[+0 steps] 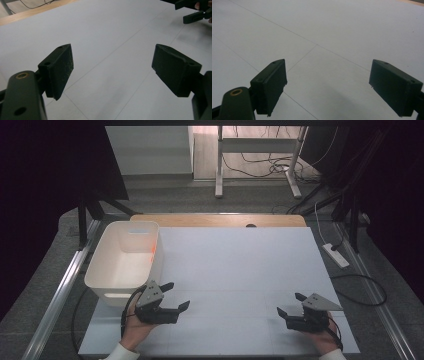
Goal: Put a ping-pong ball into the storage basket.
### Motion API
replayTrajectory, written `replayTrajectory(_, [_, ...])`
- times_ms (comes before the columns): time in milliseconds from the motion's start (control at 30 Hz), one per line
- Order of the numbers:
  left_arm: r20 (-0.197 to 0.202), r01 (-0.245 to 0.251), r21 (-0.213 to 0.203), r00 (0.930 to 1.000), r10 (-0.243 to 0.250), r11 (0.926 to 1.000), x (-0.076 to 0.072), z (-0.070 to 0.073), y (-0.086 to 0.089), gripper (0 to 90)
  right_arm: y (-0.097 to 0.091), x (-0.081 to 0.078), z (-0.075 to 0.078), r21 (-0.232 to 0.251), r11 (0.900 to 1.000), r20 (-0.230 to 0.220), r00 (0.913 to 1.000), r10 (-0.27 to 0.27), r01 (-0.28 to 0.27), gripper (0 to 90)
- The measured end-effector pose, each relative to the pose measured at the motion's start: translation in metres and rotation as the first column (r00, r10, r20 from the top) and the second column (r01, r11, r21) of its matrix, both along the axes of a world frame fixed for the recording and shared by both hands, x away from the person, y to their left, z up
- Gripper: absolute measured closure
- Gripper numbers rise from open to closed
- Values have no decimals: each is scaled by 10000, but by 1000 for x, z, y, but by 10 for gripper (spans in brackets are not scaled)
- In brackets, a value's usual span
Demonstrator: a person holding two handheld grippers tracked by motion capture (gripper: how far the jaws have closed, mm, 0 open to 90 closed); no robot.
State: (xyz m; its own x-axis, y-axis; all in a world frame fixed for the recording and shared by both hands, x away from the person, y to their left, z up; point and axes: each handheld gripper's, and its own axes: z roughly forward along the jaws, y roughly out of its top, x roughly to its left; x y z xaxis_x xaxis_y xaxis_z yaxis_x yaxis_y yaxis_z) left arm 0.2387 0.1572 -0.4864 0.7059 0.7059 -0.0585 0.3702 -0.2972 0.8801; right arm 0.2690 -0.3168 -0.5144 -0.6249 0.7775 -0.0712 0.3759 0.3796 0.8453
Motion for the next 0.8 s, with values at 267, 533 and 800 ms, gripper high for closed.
replayTrajectory(267, [-259,-257,109,9993,259,9996,-7,-19,8,180,0,0,0,-22,10000,-10,10000,34,-34,139])
replayTrajectory(533, [-308,-496,67,9983,497,9987,-12,-24,16,182,2,-2,0,-27,9997,59,9997,253,-253,139])
replayTrajectory(800, [-417,-593,95,9974,596,9982,-14,-29,20,182,3,-3,0,15,9991,59,9991,426,-426,138])
